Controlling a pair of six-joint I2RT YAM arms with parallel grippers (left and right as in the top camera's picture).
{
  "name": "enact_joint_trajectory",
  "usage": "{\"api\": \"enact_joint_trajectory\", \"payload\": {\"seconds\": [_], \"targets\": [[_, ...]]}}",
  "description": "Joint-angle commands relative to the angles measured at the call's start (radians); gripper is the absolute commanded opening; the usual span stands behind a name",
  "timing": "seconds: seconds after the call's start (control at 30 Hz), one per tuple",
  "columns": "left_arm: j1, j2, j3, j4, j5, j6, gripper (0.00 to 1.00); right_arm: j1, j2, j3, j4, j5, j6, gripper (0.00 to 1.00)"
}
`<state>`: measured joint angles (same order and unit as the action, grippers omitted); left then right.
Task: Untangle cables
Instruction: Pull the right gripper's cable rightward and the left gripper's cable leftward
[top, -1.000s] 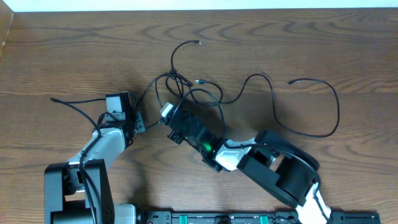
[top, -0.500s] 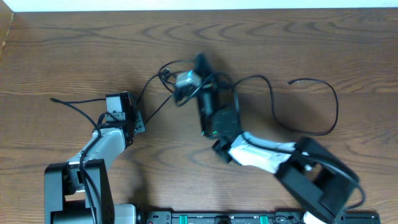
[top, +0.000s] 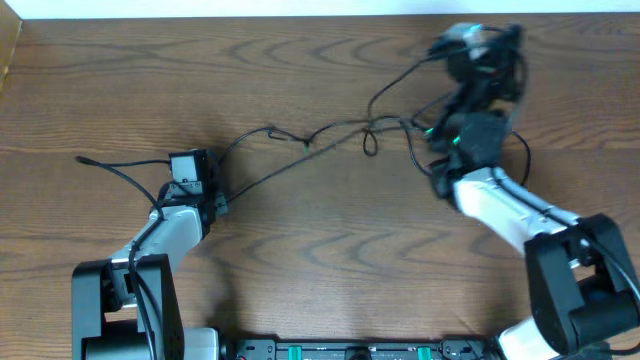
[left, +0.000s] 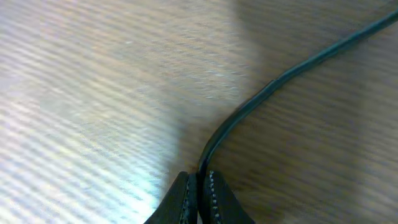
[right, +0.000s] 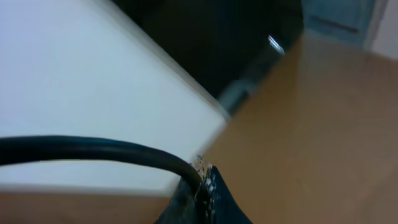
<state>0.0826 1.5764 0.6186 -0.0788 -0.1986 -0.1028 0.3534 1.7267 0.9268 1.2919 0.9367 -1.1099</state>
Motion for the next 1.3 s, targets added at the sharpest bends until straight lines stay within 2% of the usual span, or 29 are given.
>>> {"api": "enact_joint_trajectory", "payload": {"seconds": [0.0,0.1,0.23,0.43,0.57,0.77,0.97,1.27], "targets": [[0.028,0.071,-0.072,-0.055,-0.107,-0.032,0.08,-0.118,-0.021,0.006,-0.088,0.058,-0.012,0.01],[0.069,0.071,-0.072,-0.055,-0.106,-0.043,0.08,-0.213,-0.021,0.006,-0.192,0.056,0.042,0.01],[0.150,0.071,-0.072,-0.055,-0.105,-0.097,0.08,-0.341,-0.021,0.006,-0.319,0.039,0.183,0.01],[0.253,0.071,-0.072,-0.055,-0.057,-0.104,0.08,-0.507,-0.021,0.006,-0.531,-0.089,0.403,0.01],[0.280,0.071,-0.072,-0.055,0.008,-0.105,0.08,-0.566,-0.021,0.006,-0.655,-0.155,0.518,0.01],[0.281,0.071,-0.072,-0.055,0.024,-0.105,0.08,-0.587,-0.021,0.006,-0.849,-0.297,0.673,0.01],[0.281,0.071,-0.072,-0.060,0.035,-0.105,0.08,-0.571,-0.021,0.006,-1.020,-0.566,0.778,0.01],[0.281,0.071,-0.072,-0.057,0.081,-0.105,0.08,-0.525,-0.021,0.006,-1.230,-1.204,0.784,0.01]]}}
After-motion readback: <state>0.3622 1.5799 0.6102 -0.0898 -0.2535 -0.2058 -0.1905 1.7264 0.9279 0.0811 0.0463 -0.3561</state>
